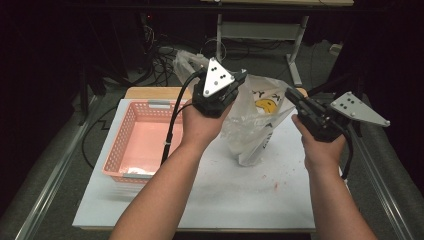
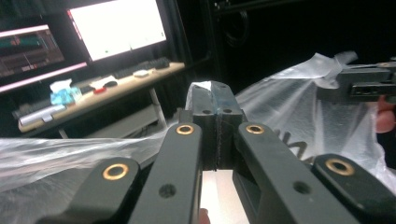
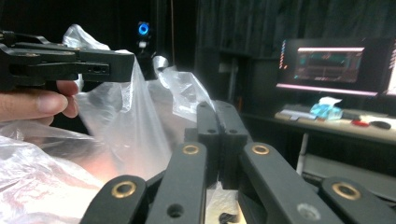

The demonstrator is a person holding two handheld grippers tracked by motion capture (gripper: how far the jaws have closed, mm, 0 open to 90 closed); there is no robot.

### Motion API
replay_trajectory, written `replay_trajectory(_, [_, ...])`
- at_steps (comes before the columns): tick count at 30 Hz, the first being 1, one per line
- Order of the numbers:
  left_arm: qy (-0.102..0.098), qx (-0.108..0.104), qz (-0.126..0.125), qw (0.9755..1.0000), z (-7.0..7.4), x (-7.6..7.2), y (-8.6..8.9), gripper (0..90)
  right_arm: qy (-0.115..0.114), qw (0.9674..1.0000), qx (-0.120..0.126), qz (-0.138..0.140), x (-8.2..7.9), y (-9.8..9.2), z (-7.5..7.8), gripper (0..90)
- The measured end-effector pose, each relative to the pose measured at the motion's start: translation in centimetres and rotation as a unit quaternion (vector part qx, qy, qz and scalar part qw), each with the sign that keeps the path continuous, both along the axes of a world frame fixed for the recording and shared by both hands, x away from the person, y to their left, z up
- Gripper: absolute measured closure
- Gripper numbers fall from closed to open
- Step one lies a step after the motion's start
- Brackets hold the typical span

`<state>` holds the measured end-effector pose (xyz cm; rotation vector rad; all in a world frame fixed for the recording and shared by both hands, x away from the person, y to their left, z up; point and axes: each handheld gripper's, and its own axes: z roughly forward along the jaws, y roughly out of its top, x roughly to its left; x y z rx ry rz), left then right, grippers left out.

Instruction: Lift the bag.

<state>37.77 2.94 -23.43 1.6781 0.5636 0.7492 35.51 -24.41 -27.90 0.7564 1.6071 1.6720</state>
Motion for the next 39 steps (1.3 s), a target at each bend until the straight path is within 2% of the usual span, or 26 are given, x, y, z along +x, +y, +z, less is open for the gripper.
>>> replay_trajectory(3, [-0.001, -0.008, -0.004, 1.0, 0.5, 0.3, -0.3, 88.3, -0.013, 0.9999, 0.006, -0.007, -0.3, -0.7, 1.0, 90.0])
replay_trajectory(6, [0.005, -0.004, -0.004, 1.0, 0.1, 0.7, -0.7, 88.2, -0.018, 0.9996, 0.015, -0.012, -0.4, -1.3, 1.5, 90.0])
replay_trajectory(8, [0.013, -0.011, -0.005, 0.9998, -0.2, 1.1, -0.7, 88.2, -0.022, 0.9995, 0.015, -0.016, -0.5, -1.6, 1.7, 90.0])
replay_trajectory(13, [0.018, -0.021, -0.009, 0.9996, -0.3, 1.9, -1.1, 88.2, -0.031, 0.9989, 0.024, -0.025, -0.4, -2.6, 2.3, 90.0])
replay_trajectory(14, [0.02, -0.018, -0.011, 0.9996, -0.5, 2.0, -1.3, 88.2, -0.031, 0.9988, 0.026, -0.028, -0.4, -2.8, 2.3, 90.0])
replay_trajectory(16, [0.026, -0.008, -0.007, 0.9996, -1.1, 2.4, -1.7, 88.1, -0.023, 0.9992, 0.019, -0.027, -0.1, -2.7, 1.9, 90.0])
replay_trajectory(18, [0.046, -0.014, -0.004, 0.9988, -2.1, 3.0, -1.7, 88.0, -0.01, 0.9995, 0.009, -0.029, 0.2, -2.5, 0.9, 90.0])
replay_trajectory(22, [0.071, -0.018, 0.008, 0.9973, -3.5, 3.6, -0.7, 87.2, 0.018, 0.9993, 0.001, -0.034, 1.0, -2.6, -1.2, 90.0])
replay_trajectory(23, [0.079, -0.026, 0.01, 0.9965, -3.7, 3.4, -0.3, 83.7, 0.024, 0.9991, -0.005, -0.035, 1.2, -2.7, -1.8, 90.0])
replay_trajectory(25, [0.079, -0.037, 0.01, 0.9961, -4.0, 2.7, 0.6, 77.0, 0.04, 0.9984, -0.014, -0.038, 1.5, -2.6, -2.7, 90.0])
replay_trajectory(28, [0.078, -0.019, 0.024, 0.9965, -5.2, 1.6, 1.7, 72.9, 0.053, 0.9975, -0.024, -0.041, 1.8, -2.9, -3.8, 90.0])
replay_trajectory(31, [0.086, -0.016, 0.028, 0.9958, -6.9, 0.4, 3.0, 68.7, 0.06, 0.997, -0.024, -0.043, 1.8, -2.9, -4.4, 90.0])
replay_trajectory(34, [0.094, -0.009, 0.027, 0.9952, -8.9, -1.3, 3.9, 64.3, 0.062, 0.9967, -0.028, -0.044, 1.6, -3.1, -4.9, 90.0])
replay_trajectory(36, [0.094, -0.007, 0.026, 0.9952, -10.1, -2.7, 4.6, 61.3, 0.063, 0.9968, -0.022, -0.043, 1.4, -3.3, -5.1, 90.0])
replay_trajectory(37, [0.097, -0.012, 0.025, 0.9949, -10.7, -3.3, 5.0, 59.4, 0.063, 0.9969, -0.021, -0.041, 1.2, -3.3, -5.1, 89.7])
replay_trajectory(39, [0.122, -0.006, 0.018, 0.9924, -11.6, -4.4, 5.7, 54.5, 0.058, 0.9975, -0.023, -0.032, 0.9, -3.5, -5.0, 86.4])
